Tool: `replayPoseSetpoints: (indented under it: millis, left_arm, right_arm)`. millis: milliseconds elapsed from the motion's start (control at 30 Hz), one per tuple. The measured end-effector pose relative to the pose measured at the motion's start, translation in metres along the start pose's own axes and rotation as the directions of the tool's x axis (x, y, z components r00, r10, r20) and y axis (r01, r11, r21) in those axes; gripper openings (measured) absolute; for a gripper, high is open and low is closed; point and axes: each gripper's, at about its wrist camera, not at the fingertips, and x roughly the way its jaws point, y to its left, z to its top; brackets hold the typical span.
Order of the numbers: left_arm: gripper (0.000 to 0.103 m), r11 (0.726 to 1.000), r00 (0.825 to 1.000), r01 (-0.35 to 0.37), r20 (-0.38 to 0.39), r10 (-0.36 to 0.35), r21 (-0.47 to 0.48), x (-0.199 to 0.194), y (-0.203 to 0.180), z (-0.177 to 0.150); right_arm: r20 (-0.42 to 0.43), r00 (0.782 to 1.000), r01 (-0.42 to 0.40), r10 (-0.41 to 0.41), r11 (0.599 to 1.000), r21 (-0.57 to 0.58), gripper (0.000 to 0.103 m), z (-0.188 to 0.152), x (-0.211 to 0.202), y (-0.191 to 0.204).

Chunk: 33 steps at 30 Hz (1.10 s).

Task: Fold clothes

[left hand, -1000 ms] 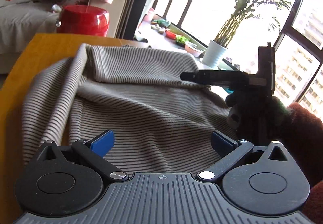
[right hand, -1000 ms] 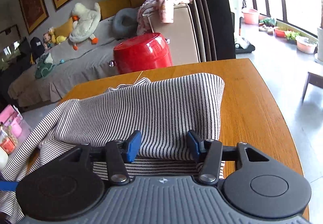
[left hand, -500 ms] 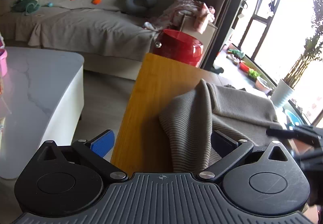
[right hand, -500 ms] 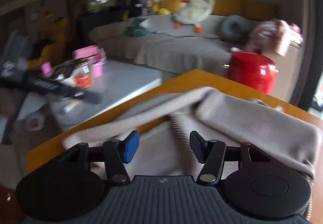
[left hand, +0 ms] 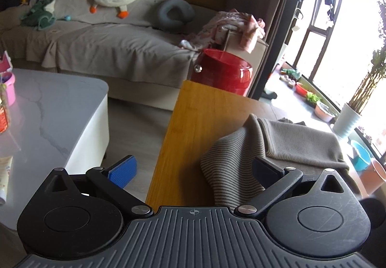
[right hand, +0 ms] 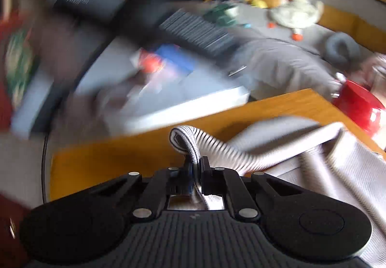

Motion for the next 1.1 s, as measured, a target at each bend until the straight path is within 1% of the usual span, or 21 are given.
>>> replayPoseSetpoints:
  millis: [67, 133, 200, 267, 367, 467, 533, 633, 700, 767, 900, 933, 1000, 1100]
  left_arm:
    - [0.103, 1.0, 1.0, 0.015, 0.001, -0.015, 0.001, 0.003, -0.003, 0.0]
    - [0.103, 1.0, 1.0, 0.029, 0.001, -0.029, 0.002, 0.005, -0.006, -0.001]
    - [0.103, 0.999, 0.999, 0.044, 0.002, -0.044, 0.002, 0.008, -0.01, -0.001]
    - [0.103, 0.998, 0.998, 0.058, 0.002, -0.058, 0.003, 0.01, -0.013, -0.002]
    - [0.103, 0.997, 0.997, 0.08, 0.003, -0.08, 0.005, 0.014, -0.018, -0.002]
    - [0.103, 0.992, 0.992, 0.119, -0.047, -0.118, 0.034, 0.032, -0.038, -0.009]
    - [0.103, 0.989, 0.988, 0.137, -0.078, -0.133, 0.058, 0.044, -0.05, -0.012]
    - [0.103, 0.982, 0.981, 0.163, -0.12, -0.152, 0.095, 0.061, -0.068, -0.015]
    - [0.103, 0.977, 0.978, 0.176, -0.134, -0.159, 0.124, 0.069, -0.079, -0.015]
    - [0.103, 0.973, 0.979, 0.173, -0.137, -0.152, 0.155, 0.077, -0.089, -0.015]
    - [0.103, 0.962, 0.981, 0.161, -0.139, -0.133, 0.219, 0.094, -0.106, -0.015]
    - [0.103, 0.961, 0.983, 0.148, -0.138, -0.118, 0.232, 0.099, -0.109, -0.014]
    - [0.103, 0.961, 0.99, 0.095, -0.126, -0.064, 0.26, 0.111, -0.11, -0.011]
    - [0.103, 0.962, 0.994, 0.014, -0.104, 0.015, 0.273, 0.125, -0.106, -0.004]
  right_arm:
    - [0.051, 0.998, 0.027, -0.032, 0.995, 0.092, 0.005, 0.022, -0.019, -0.03]
    - [0.129, 0.987, 0.071, -0.093, 0.983, 0.172, 0.005, 0.045, -0.044, -0.064]
    - [0.206, 0.968, 0.091, -0.145, 0.963, 0.254, 0.005, 0.065, -0.073, -0.099]
    - [0.258, 0.945, 0.114, -0.2, 0.943, 0.314, 0.005, 0.078, -0.095, -0.134]
    - [0.286, 0.915, 0.167, -0.285, 0.912, 0.375, 0.005, 0.083, -0.117, -0.174]
    - [0.259, 0.896, 0.235, -0.361, 0.88, 0.414, 0.005, 0.066, -0.13, -0.204]
    - [0.226, 0.887, 0.274, -0.402, 0.853, 0.444, 0.005, 0.051, -0.132, -0.218]
    - [0.149, 0.884, 0.315, -0.443, 0.801, 0.51, 0.006, 0.017, -0.135, -0.239]
    - [0.085, 0.883, 0.345, -0.462, 0.76, 0.551, 0.006, -0.008, -0.135, -0.253]
    - [0.018, 0.885, 0.364, -0.466, 0.716, 0.596, 0.006, -0.038, -0.13, -0.266]
    - [-0.106, 0.892, 0.391, -0.44, 0.63, 0.671, 0.006, -0.095, -0.111, -0.281]
    - [-0.128, 0.892, 0.396, -0.433, 0.616, 0.68, 0.006, -0.107, -0.107, -0.282]
    - [-0.152, 0.892, 0.404, -0.425, 0.602, 0.689, 0.008, -0.124, -0.099, -0.281]
    - [-0.147, 0.888, 0.41, -0.436, 0.603, 0.684, 0.008, -0.13, -0.097, -0.279]
